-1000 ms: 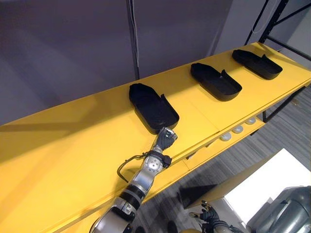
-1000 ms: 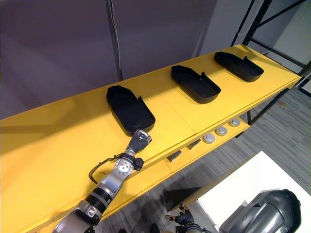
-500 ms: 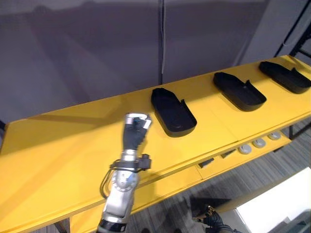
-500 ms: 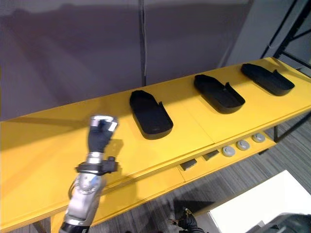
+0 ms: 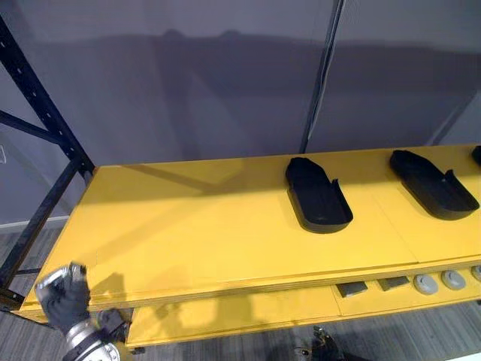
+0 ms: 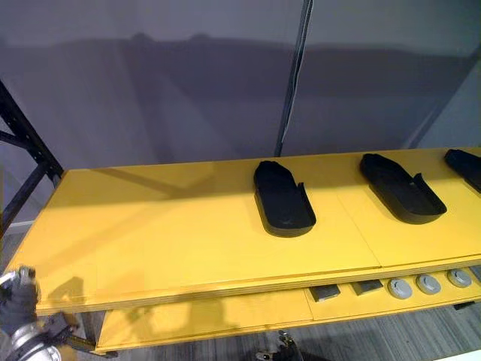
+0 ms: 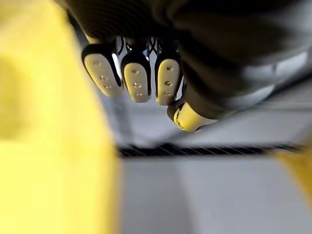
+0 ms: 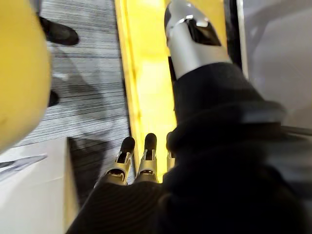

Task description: Walk over and take plastic housings, then place them on the shelf

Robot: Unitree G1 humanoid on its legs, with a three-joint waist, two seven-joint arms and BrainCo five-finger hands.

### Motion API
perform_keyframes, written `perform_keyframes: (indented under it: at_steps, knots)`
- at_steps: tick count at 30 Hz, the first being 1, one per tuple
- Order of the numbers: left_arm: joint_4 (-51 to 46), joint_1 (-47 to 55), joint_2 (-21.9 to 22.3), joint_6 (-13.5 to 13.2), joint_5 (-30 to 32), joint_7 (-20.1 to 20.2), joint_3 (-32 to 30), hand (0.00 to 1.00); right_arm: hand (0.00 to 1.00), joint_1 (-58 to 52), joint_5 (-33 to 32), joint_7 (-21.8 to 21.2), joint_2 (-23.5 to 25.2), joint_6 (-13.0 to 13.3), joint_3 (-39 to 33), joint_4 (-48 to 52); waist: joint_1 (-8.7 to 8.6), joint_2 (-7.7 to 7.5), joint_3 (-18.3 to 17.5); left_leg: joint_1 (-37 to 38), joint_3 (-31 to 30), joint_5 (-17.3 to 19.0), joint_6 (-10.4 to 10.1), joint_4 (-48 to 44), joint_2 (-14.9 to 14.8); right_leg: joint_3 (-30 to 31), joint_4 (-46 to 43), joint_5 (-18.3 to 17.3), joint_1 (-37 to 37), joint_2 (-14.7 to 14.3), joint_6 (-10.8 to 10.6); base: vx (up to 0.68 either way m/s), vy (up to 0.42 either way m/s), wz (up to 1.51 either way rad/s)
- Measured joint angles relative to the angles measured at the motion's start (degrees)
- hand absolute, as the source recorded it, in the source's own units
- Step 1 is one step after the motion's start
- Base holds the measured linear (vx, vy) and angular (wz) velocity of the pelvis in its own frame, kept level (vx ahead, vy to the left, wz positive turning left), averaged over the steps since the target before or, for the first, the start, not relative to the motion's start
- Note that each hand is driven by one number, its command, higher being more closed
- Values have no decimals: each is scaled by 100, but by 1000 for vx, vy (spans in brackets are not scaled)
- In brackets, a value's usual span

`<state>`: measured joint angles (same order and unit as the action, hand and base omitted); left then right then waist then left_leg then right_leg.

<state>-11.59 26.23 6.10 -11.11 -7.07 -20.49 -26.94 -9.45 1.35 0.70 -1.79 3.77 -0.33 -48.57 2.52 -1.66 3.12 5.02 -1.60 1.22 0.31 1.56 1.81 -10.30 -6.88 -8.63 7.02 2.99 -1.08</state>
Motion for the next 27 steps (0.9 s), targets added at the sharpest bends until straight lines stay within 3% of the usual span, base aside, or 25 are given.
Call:
perform_keyframes:
  at_steps: [6,11,16,19,20,27]
  knots:
    - [2757,-101,-37,429,-305,-12,-184,100,0,-35,2,101,129,-6,136,74,-30,-81,-76,-72,134,119,41,-325,39,-13,-60,-85,49,78,-24,25,0,-1]
    - [4685,-330,-151,721,-401,611,123,100,0,-18,-4,152,242,-5,106,89,-30,-84,-86,-59,139,138,13,-296,68,-25,-64,-113,58,119,-45,5,0,1]
    - [4901,-619,-273,739,97,999,734,100,0,-41,-34,150,227,-5,-11,100,-50,-69,-77,-65,334,263,-32,-358,37,9,-106,-123,56,134,-52,-22,-2,-3]
    - [4898,-992,-432,730,520,1104,1288,100,0,-38,-97,152,223,-5,-113,138,-173,-50,-72,-68,447,281,-37,-362,35,28,-210,-180,3,169,-79,-2,0,-4]
    - [4895,-1101,-459,729,644,1123,1420,0,0,-39,-114,152,223,-5,-171,149,-179,-35,-67,-71,488,282,-51,-360,35,68,-231,-186,-36,169,-81,0,5,-16]
    - [4907,-1285,-447,726,967,1203,1836,0,0,-92,-154,203,209,-6,-429,133,-247,15,-52,-61,536,236,8,-253,48,171,-226,-260,-132,164,-105,40,-10,-7]
